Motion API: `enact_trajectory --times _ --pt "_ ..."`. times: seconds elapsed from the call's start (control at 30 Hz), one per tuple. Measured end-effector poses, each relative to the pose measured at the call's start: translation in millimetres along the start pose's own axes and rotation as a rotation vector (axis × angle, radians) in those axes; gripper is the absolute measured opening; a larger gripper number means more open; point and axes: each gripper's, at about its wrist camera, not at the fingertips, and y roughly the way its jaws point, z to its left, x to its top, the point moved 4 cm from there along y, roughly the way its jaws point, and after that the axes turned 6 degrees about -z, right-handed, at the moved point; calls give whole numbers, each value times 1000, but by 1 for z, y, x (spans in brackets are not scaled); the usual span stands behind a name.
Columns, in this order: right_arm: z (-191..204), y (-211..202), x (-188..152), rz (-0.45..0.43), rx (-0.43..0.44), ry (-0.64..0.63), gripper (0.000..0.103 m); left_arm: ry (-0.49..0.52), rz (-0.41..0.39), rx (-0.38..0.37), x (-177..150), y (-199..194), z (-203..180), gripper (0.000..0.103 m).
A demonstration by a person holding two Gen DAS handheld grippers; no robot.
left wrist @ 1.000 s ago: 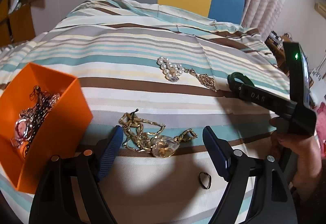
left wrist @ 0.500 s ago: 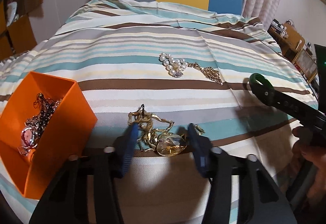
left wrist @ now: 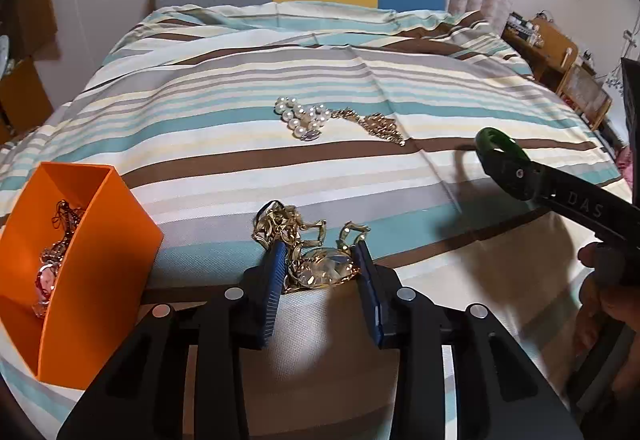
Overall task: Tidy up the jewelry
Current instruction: 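Grasp the jade bangle with the right tool while the left tool grasps the gold chain watch, then carry the gold watch into the box and open the left tool while the right tool carries the bangle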
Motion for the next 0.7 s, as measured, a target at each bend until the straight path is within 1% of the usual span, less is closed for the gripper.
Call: enact_trajectory --times 0.03,0.2,0.4,0.43,0.6,0.7 --pt "1 -2 0 -4 5 0 73 -3 -11 -1 1 -3 0 32" --pt "11 -15 2 -29 33 -4 73 -25 -87 -28 9 -26 3 32" --pt "27 -30 9 -55 67 -14 73 -61 -135 -47 21 -51 10 32" --pt "30 -33 10 -60 74 -18 73 -67 -146 -48 23 -56 12 30" --pt "47 -48 18 -88 111 -35 73 -92 -194 -51 34 -80 25 30" --pt "58 -57 23 -106 134 -47 73 -125 -220 -60 43 -94 36 30"
